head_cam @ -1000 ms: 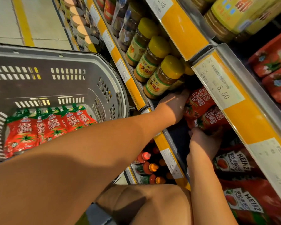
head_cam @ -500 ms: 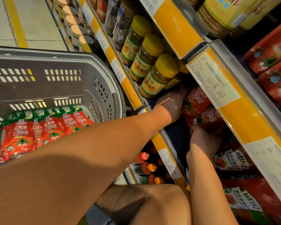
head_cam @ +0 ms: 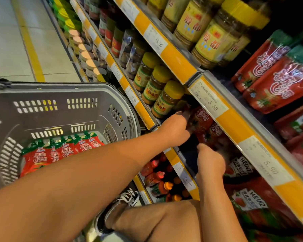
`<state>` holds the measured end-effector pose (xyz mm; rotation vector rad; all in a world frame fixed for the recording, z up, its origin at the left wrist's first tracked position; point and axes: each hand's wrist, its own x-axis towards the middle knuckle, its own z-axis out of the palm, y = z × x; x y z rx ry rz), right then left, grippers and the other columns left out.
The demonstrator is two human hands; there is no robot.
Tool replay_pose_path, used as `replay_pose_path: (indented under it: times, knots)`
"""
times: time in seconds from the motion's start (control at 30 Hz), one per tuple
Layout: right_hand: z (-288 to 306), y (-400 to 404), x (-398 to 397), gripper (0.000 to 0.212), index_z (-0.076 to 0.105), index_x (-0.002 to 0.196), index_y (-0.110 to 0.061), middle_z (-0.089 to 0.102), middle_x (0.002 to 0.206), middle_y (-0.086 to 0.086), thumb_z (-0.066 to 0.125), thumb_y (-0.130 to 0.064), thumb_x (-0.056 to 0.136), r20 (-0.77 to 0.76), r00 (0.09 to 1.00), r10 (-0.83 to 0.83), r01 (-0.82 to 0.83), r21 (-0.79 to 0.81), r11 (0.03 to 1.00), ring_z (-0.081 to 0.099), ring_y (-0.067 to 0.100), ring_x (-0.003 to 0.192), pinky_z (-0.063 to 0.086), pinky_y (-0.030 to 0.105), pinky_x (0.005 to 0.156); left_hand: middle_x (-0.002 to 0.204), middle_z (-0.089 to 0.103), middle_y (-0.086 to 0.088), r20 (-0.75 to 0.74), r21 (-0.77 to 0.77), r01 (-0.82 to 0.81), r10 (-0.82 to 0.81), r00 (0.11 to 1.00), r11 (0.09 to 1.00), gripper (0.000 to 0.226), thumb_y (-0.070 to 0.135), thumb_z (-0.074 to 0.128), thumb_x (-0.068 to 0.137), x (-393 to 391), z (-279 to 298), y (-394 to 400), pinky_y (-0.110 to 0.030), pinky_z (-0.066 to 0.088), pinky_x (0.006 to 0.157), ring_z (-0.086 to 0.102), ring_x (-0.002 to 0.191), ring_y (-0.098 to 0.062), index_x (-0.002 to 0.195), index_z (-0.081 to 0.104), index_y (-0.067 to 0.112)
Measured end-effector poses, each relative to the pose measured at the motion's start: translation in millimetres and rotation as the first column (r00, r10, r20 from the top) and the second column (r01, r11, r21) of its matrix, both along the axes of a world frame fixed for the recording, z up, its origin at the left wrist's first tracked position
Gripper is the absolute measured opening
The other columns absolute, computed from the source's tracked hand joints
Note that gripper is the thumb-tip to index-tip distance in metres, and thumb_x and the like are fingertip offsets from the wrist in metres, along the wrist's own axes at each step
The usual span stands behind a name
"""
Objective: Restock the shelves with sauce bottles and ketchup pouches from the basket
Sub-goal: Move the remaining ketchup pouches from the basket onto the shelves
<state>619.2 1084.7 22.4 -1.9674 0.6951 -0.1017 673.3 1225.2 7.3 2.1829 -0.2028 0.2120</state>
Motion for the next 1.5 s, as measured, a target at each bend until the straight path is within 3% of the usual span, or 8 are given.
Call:
replay_pose_path:
  times: [0.13,0.27,0.4,0.67,0.8,0.93,1.27,1.5]
  knots:
    - [9.0,27.8,-12.9,0.025,0.054,0.085,-0.008,0.058,0.073,0.003,0.073,-0.021,0.077,0.116,0.99,0.076,-0.071,-0.047,0.996,0.051,0.023,0.063,0.04,0.035,0.06,0.126,0.062,-0.008,0.012,0.047,0.034,-0.035,0.999,0.998,0.041,0.037,0.062,0.099,-35.4,2.6,33.5,-0.038,0.05,0.093,0.058,0.116,-0.027,0.133,0.06,0.013]
    - [15.3,68.5,-23.6,0.05,0.049,0.126,-0.02,0.059,0.103,-0.009,0.073,-0.012,0.082,0.243,0.936,0.254,-0.238,-0.093,0.967,0.061,0.017,0.099,0.048,0.036,0.08,0.144,0.059,0.0,0.002,0.109,0.016,-0.016,1.0,0.994,0.047,0.035,0.061,0.099,-76.0,12.4,93.4,-0.037,0.047,0.106,0.054,0.131,-0.019,0.143,0.057,0.021]
    - [18.7,108.5,-29.6,0.058,0.05,0.136,-0.025,0.056,0.132,-0.002,0.067,-0.005,0.085,0.29,0.863,0.414,-0.396,-0.122,0.91,0.059,0.017,0.115,0.051,0.038,0.093,0.142,0.061,0.005,-0.019,0.184,-0.058,0.062,0.998,0.981,0.044,0.039,0.061,0.098,-109.3,29.1,164.7,-0.037,0.05,0.099,0.061,0.12,-0.018,0.141,0.057,0.028]
    - [28.5,185.6,-47.6,0.057,0.058,0.137,-0.03,0.055,0.137,-0.004,0.064,-0.01,0.084,0.177,0.739,0.65,-0.6,-0.265,0.755,0.055,0.018,0.123,0.053,0.04,0.096,0.131,0.067,0.013,-0.046,0.177,-0.28,0.292,0.955,0.944,0.035,0.043,0.065,0.097,-173.5,33.7,271.4,-0.032,0.048,0.1,0.06,0.12,-0.007,0.13,0.064,0.034]
    - [13.1,225.4,-58.5,0.06,0.052,0.145,-0.029,0.047,0.147,-0.005,0.064,-0.015,0.088,0.062,0.623,0.78,-0.727,-0.324,0.606,0.058,0.016,0.108,0.051,0.037,0.092,0.127,0.067,0.013,-0.111,0.124,-0.361,0.374,0.921,0.924,0.029,0.04,0.067,0.096,-201.1,11.6,303.9,-0.028,0.045,0.096,0.061,0.119,-0.007,0.125,0.066,0.034]
    - [-6.5,254.9,-63.1,0.063,0.047,0.15,-0.024,0.04,0.154,0.0,0.064,-0.014,0.09,-0.092,0.517,0.851,-0.816,-0.353,0.457,0.049,0.025,0.133,0.048,0.043,0.105,0.124,0.068,0.012,-0.151,0.079,-0.435,0.442,0.884,0.897,0.028,0.041,0.067,0.095,-200.1,-2.8,320.5,-0.029,0.045,0.094,0.061,0.115,-0.007,0.122,0.068,0.034]
    - [-42.0,298.1,-41.5,0.066,0.039,0.154,-0.024,0.037,0.155,0.008,0.061,-0.014,0.093,-0.312,0.393,0.865,-0.888,-0.371,0.27,0.048,0.034,0.132,0.05,0.05,0.102,0.133,0.065,0.008,-0.264,0.157,-0.401,0.43,0.863,0.903,0.038,0.047,0.066,0.096,-201.8,-45.2,351.3,-0.029,0.043,0.094,0.058,0.117,-0.009,0.131,0.063,0.031]
    - [-78.4,338.4,-31.4,0.058,0.048,0.148,-0.019,0.046,0.147,0.015,0.064,-0.016,0.092,-0.451,0.272,0.85,-0.934,-0.338,0.12,0.059,0.036,0.117,0.053,0.041,0.089,0.144,0.058,0.001,-0.394,0.242,-0.357,0.427,0.814,0.902,0.055,0.05,0.069,0.093,-197.7,-66.0,370.3,-0.034,0.044,0.102,0.056,0.13,-0.019,0.141,0.056,0.026]
